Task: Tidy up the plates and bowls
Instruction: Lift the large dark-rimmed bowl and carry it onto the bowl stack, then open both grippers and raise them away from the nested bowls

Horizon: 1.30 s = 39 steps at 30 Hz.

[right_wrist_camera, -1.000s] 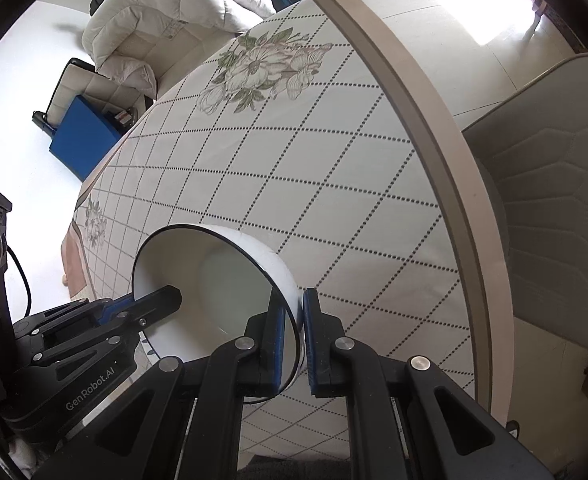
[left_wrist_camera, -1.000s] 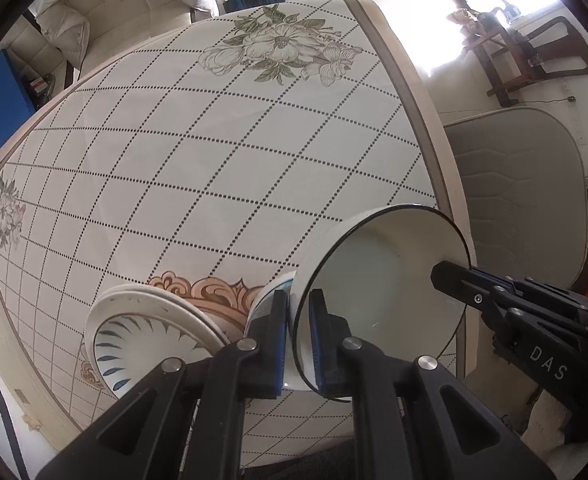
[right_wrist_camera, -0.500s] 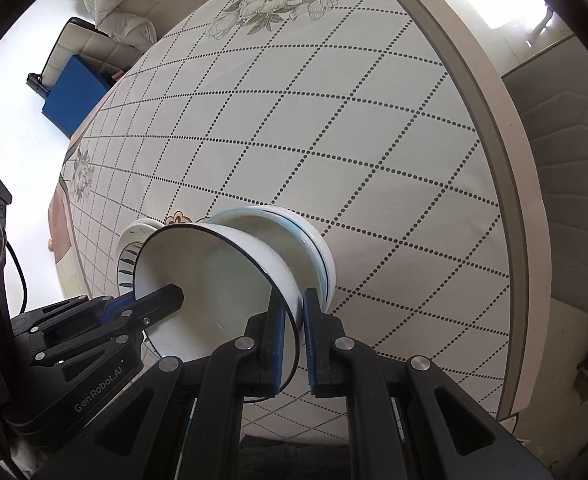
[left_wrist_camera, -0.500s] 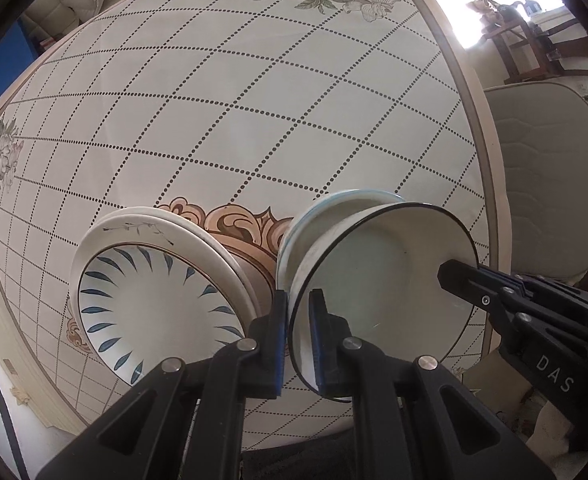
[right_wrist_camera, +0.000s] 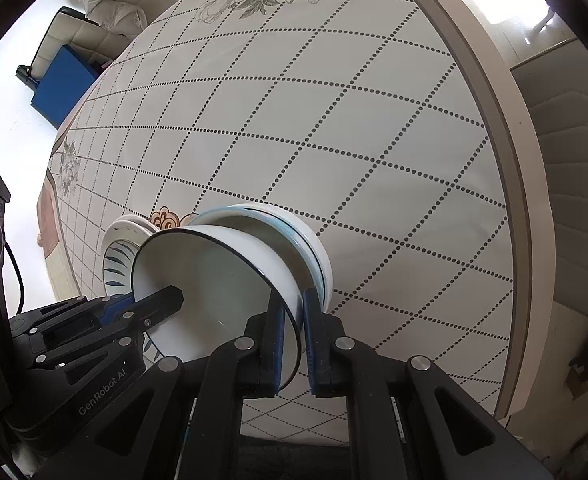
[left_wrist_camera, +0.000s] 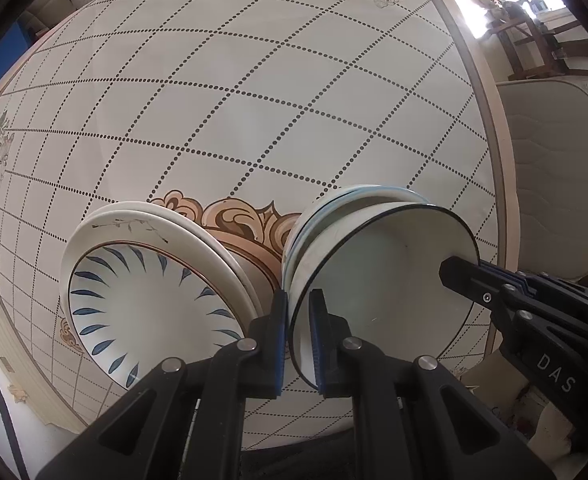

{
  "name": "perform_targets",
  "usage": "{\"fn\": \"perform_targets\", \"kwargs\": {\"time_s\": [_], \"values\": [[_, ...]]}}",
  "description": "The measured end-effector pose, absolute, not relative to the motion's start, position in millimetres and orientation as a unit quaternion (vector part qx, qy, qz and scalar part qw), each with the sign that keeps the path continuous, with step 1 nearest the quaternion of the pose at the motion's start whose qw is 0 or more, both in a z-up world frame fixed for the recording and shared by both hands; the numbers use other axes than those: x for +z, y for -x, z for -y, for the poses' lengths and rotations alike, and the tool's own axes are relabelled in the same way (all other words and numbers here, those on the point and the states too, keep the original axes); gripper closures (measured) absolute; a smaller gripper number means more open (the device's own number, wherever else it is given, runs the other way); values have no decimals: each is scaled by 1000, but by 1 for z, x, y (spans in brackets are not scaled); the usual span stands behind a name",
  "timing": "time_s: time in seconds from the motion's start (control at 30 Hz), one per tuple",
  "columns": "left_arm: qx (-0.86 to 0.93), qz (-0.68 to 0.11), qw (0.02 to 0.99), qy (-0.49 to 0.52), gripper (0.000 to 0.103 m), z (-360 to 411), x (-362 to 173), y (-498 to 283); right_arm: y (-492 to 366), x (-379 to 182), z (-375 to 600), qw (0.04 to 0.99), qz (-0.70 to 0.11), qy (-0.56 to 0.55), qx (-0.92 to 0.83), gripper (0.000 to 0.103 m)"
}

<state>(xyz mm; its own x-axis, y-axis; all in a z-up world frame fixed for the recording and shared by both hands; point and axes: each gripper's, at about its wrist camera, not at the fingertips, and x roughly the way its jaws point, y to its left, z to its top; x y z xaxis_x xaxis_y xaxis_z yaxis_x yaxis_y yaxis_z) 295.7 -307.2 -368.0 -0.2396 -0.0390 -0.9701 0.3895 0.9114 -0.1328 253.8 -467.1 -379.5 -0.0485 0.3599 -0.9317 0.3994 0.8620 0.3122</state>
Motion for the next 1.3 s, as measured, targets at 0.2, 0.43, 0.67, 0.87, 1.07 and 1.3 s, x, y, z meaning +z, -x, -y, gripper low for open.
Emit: {"fn": "perform_targets", "kwargs": {"time_s": [0.2, 0.43, 0.67, 0.87, 1.07, 1.3], "values": [[-177, -771, 602, -109, 94, 308, -372, -297, -256, -384, 466, 632, -730, -261, -22, 92], [-181, -774, 600, -93, 94, 299, -372, -297, -258, -386, 464, 628, -733, -259, -26, 91], [-160, -752, 632, -97, 93, 292, -351, -294, -261, -384, 460, 638, -731, -242, -22, 90], [-138, -708, 685, -101, 89, 285, -318, -284, -258, -364, 454, 670, -717, -192, -20, 90], [-130, -668, 727, -87, 71, 275, -291, -263, -240, -329, 453, 716, -684, -134, -44, 85], [-117, -631, 764, -72, 24, 275, -271, -238, -201, -288, 454, 761, -638, -108, -56, 5]]}}
